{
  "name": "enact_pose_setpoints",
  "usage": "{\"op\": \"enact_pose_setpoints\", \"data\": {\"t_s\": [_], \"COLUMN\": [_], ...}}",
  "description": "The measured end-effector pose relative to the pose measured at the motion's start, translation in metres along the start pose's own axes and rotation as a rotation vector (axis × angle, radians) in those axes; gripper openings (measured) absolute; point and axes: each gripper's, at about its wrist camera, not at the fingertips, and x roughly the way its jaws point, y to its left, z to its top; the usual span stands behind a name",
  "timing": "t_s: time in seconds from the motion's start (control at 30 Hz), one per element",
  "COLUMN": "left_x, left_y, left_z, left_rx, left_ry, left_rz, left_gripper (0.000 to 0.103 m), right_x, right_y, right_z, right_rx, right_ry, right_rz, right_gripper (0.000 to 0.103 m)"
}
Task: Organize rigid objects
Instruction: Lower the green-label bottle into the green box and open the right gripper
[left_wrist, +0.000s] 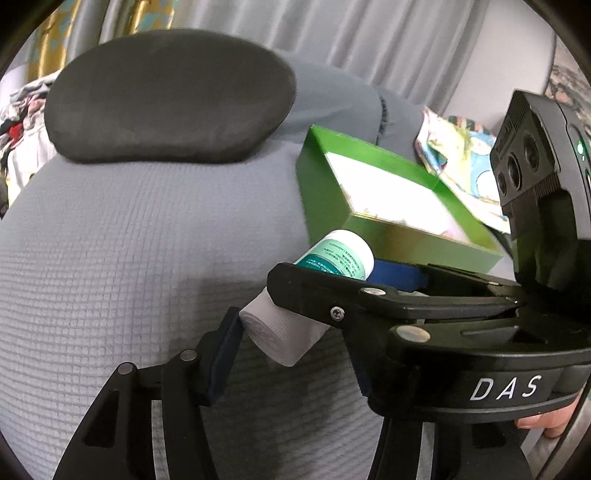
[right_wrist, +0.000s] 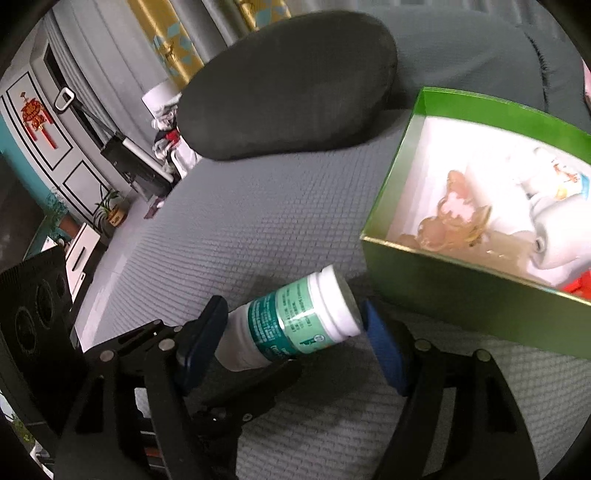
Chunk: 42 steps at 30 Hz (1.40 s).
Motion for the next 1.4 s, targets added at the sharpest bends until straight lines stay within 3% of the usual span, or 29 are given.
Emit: {"op": "enact_pose_setpoints", "data": {"t_s": [0.37,0.57,0.97,1.4], "left_x": [-0.038,-0.039,0.005,0.061], "left_y": [-0.037,-0.062,-0.106,-0.122], "left_z": [0.031,0.053,0.092,0.101], "left_rx": [0.07,0.119,0.152,0.159], "left_ry": [-0.083,-0.099,-0.08,-0.012], "left_rz": [-0.052,-0.073,-0.164,-0.204], "left_gripper": [0.056,0.056,0.056,0.056], "right_x": [-0.063,-0.091,-0.116,-0.103], "right_y": [0.008,-0.011,-0.066,-0.117], "right_z": [0.022,0.03,0.054,0.058], "right_rx": [-0.046,-0.026,0.041,0.103], "right_ry": [-0.141,-0.198,-0.245,-0.222], "right_rz": [-0.059,-0.076,-0.136,-0.178], "right_gripper": [0.074,0.074,0.074,0.074]}}
